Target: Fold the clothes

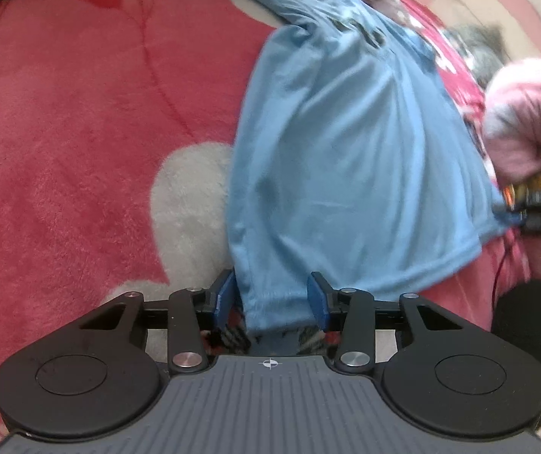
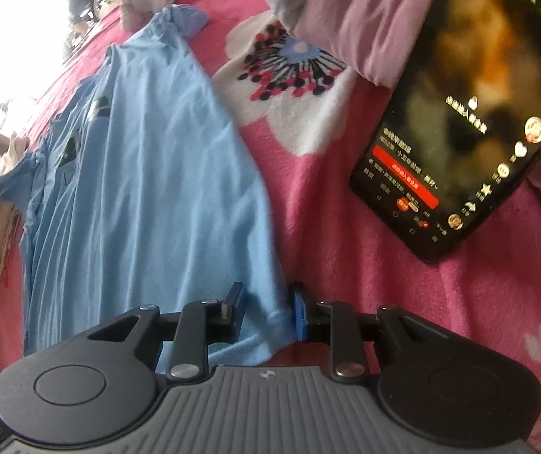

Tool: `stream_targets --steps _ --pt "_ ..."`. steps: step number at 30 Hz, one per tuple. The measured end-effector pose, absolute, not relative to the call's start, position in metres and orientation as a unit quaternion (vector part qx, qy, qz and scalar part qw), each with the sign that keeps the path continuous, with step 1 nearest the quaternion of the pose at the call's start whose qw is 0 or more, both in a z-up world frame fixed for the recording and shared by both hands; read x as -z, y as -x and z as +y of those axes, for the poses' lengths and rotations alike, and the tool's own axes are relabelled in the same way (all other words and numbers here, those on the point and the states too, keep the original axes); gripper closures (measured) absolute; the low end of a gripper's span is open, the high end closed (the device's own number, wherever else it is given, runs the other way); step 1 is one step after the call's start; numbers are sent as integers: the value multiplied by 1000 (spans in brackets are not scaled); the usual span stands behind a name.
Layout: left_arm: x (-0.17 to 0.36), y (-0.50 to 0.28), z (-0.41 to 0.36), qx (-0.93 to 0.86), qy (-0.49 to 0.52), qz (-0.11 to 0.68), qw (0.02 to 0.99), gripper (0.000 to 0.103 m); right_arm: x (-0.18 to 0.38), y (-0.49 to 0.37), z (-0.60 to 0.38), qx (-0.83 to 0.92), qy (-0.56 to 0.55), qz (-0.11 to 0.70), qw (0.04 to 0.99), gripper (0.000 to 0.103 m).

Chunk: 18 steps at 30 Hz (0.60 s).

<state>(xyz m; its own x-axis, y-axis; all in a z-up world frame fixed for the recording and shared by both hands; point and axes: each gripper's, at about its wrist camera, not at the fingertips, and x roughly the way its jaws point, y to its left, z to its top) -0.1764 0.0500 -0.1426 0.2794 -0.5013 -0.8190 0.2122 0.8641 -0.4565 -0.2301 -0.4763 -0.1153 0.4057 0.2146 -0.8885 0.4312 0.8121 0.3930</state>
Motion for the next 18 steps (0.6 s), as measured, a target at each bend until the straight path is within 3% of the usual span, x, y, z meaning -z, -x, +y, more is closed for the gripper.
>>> stream_targets --steps 2,5,6,7,10,14,16,18 --pt "143 179 48 217 134 555 792 63 116 233 -475 67 -299 538 785 74" --pt "139 189 42 216 95 543 806 84 112 240 -478 65 -300 537 785 95" --pt "137 191 45 217 99 541 806 95 109 244 -477 66 -302 534 787 96" --pt "132 190 47 214 106 537 809 98 104 244 -476 65 -301 531 789 96" --pt "108 184 54 208 108 507 829 99 75 237 -475 55 -297 503 809 96" --pt "42 178 81 261 147 452 840 99 -9 225 -470 13 -276 427 861 97" --pt "23 183 89 296 153 458 824 99 -41 219 -466 8 -239 424 874 97" --pt "25 191 89 315 145 494 798 99 -37 222 -468 23 -216 463 859 97"
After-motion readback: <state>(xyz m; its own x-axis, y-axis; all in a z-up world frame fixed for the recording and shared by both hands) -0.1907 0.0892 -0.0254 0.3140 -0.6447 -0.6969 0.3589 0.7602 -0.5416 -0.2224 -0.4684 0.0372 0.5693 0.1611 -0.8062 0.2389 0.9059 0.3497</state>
